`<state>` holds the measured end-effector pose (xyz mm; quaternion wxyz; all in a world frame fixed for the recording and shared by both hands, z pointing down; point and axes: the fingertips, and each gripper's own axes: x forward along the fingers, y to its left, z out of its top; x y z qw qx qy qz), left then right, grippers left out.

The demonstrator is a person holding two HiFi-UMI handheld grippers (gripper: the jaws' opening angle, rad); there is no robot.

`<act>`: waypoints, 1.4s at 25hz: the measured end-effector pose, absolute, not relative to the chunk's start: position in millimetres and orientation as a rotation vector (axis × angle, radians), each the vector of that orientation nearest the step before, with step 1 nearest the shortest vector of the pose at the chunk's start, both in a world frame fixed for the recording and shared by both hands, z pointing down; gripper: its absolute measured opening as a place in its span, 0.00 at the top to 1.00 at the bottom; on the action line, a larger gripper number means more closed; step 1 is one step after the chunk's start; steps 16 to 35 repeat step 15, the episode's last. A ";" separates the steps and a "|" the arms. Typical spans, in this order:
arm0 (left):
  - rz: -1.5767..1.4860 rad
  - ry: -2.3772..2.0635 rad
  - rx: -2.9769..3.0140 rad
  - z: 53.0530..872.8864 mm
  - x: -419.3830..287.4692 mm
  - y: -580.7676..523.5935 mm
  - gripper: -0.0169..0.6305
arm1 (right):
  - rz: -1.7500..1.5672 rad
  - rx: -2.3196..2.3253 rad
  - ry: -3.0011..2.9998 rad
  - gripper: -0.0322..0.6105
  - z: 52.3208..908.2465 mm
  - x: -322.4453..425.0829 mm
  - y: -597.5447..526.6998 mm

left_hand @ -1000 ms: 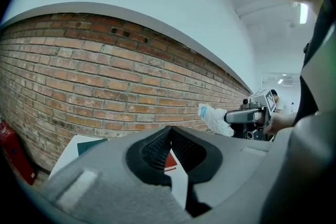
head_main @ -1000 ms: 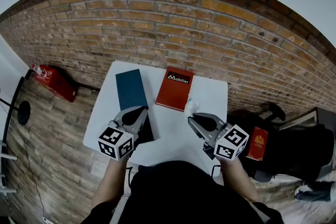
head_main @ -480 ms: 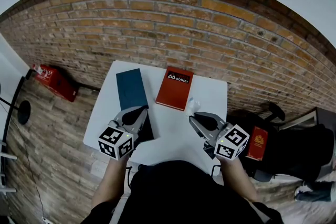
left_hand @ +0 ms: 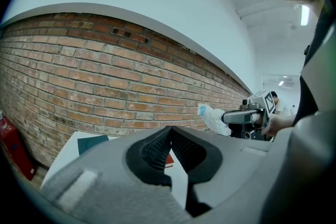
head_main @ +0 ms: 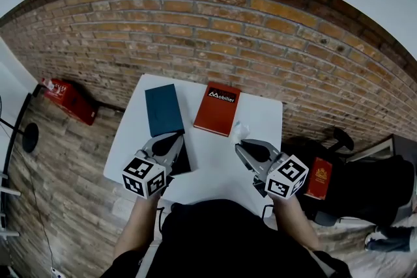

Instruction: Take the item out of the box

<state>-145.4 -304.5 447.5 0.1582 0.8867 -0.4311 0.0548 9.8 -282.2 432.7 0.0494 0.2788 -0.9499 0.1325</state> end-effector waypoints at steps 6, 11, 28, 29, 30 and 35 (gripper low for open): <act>0.156 -1.227 2.529 449.5 -142.6 -304.2 0.96 | 0.411 0.845 -2.895 0.91 432.5 10.3 -282.3; 0.155 -1.222 2.525 451.3 -141.6 -303.9 0.96 | 0.407 0.842 -2.895 0.91 432.2 10.4 -283.7; 0.154 -1.219 2.524 451.5 -142.2 -303.5 0.96 | 0.399 0.838 -2.895 0.91 431.2 8.6 -284.0; 0.154 -1.219 2.524 451.5 -142.2 -303.5 0.96 | 0.399 0.838 -2.895 0.91 431.2 8.6 -284.0; 0.154 -1.219 2.524 451.5 -142.2 -303.5 0.96 | 0.399 0.838 -2.895 0.91 431.2 8.6 -284.0; 0.154 -1.219 2.524 451.5 -142.2 -303.5 0.96 | 0.399 0.838 -2.895 0.91 431.2 8.6 -284.0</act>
